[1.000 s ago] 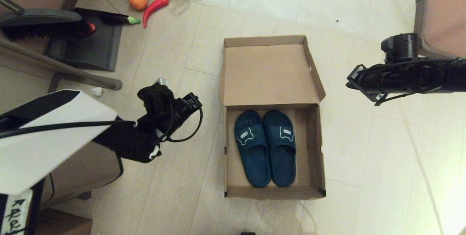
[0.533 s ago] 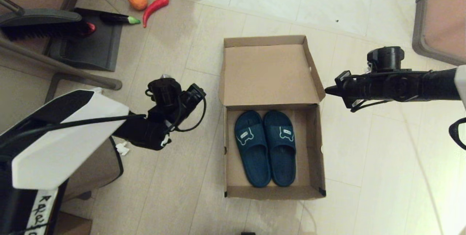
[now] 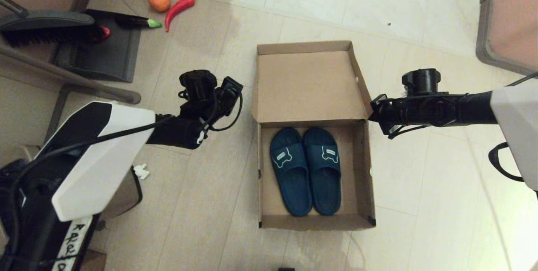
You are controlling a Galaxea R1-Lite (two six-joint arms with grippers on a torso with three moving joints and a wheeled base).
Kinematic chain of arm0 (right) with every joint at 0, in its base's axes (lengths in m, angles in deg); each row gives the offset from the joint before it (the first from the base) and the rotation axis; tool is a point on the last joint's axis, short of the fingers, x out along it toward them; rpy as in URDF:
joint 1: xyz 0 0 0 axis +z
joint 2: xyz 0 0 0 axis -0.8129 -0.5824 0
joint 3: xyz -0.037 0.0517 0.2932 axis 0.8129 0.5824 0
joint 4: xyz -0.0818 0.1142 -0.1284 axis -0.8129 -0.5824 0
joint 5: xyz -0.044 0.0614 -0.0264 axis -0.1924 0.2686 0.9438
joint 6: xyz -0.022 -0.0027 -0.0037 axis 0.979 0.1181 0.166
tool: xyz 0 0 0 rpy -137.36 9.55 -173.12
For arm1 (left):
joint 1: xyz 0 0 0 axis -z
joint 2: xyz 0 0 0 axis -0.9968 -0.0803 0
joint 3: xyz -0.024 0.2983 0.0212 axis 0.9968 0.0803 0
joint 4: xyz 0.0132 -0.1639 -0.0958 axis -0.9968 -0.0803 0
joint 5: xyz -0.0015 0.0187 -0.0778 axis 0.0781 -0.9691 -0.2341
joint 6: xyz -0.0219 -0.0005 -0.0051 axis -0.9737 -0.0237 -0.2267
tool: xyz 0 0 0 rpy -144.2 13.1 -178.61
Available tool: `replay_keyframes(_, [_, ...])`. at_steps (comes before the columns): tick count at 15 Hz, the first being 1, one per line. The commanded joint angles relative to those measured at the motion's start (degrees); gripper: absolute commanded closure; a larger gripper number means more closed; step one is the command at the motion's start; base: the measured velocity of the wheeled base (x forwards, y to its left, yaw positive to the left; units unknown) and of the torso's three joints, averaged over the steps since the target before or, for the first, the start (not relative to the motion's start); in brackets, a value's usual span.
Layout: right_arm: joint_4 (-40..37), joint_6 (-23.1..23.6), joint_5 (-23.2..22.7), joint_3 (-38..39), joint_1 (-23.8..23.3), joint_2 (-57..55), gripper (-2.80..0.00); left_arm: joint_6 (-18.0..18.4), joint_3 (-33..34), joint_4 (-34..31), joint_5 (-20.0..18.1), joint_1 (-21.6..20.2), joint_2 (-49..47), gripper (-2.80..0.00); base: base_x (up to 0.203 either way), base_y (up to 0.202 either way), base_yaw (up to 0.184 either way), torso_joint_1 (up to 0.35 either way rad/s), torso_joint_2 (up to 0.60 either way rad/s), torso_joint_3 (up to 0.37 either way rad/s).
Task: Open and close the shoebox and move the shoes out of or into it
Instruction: Close the shoe box
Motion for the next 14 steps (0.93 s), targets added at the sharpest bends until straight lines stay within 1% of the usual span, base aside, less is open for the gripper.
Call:
replay_keyframes(1, [-0.1,-0.4,-0.1,0.2,0.6,-0.6,0.00,-0.5,-3.9,-1.9,-0.3,0.2,-3.3,0.00,0.000,0.000,0.000,0.000,0.00,0.000])
replay_keyframes(6, [-3.7,0.1,0.2,2.8,1.2,0.4,0.00,-0.5,-3.9,-2.2,-0.3,-0.2,-4.0,0.00,0.000,0.000,0.000,0.000,0.00,0.000])
replay_keyframes(12, [-3.8,0.6,0.2,12.3,3.1,4.0,0.00,-0.6,-3.6,-2.4,0.1,-0.5,-3.4,0.00,0.000,0.000,0.000,0.000,0.00,0.000])
replay_keyframes(14, [-3.9,0.9,0.2,13.0,4.4,4.0,0.00,-0.7,-0.9,-2.5,0.4,-0.5,-1.7,0.00,0.000,0.000,0.000,0.000,0.00,0.000])
